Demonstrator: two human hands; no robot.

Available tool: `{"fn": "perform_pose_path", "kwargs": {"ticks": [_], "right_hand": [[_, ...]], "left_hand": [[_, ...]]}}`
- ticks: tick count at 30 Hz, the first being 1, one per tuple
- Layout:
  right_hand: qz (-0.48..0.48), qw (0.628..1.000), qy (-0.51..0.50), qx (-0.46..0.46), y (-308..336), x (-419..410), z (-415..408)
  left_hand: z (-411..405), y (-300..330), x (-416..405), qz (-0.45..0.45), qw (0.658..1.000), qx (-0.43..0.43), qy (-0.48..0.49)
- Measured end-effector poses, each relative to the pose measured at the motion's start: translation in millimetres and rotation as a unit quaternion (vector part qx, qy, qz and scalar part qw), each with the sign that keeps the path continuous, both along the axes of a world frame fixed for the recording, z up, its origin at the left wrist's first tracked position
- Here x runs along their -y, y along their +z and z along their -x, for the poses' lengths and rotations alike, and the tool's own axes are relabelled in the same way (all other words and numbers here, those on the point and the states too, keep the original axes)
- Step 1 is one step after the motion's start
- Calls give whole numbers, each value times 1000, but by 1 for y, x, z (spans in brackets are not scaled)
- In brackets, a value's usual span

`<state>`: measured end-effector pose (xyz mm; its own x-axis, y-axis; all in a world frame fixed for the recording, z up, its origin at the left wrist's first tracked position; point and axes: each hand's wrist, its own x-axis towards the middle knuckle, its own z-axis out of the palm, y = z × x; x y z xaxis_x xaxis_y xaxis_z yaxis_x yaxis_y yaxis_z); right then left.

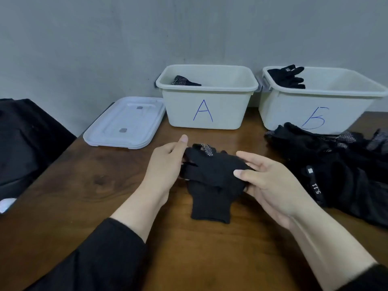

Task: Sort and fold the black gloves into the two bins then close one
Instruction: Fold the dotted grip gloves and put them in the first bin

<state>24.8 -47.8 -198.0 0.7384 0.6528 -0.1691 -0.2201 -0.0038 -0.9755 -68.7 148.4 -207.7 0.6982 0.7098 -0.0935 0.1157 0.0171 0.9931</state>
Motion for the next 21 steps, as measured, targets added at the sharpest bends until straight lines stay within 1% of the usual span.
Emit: {"fn": "perform_pose_path", "kwargs": {"ticks": [1, 2, 3, 6, 8, 10, 12, 14, 16, 19, 21], "right_hand": [[7, 999, -42, 0, -2, 1, -3], [4, 998, -67, -6, -3, 2, -6], [-9, 996, -83, -16, -2, 3, -9], [-49, 994, -100, -19, 12, 3, -15], [-34, 995, -83, 34, 31, 1, -23], [14, 993, -26, 117, 56, -3, -31], [49, 971, 8, 233, 84, -9, -38], [64, 945, -5, 321, 112, -17, -42], [90, 926, 6, 366, 137, -25, -47], [199, 882, 70, 422, 155, -40, -54], [255, 850, 75, 455, 157, -48, -55]], "left_hand": [[1, -4, -6, -74, 997, -16, 20], [1, -7, -11, -128, 991, -22, 45], [1, -7, -14, -161, 985, -22, 64], [0, -5, -16, -208, 975, -30, 72], [-1, -7, -18, -222, 973, -47, 47], [-1, -9, -20, -233, 970, -60, 20], [0, -8, -21, -243, 968, -61, 10], [2, -7, -22, -245, 968, -57, 10], [3, -6, -23, -244, 968, -57, 13], [6, -5, -23, -255, 965, -64, 8], [7, -5, -23, -258, 964, -67, -1]]}}
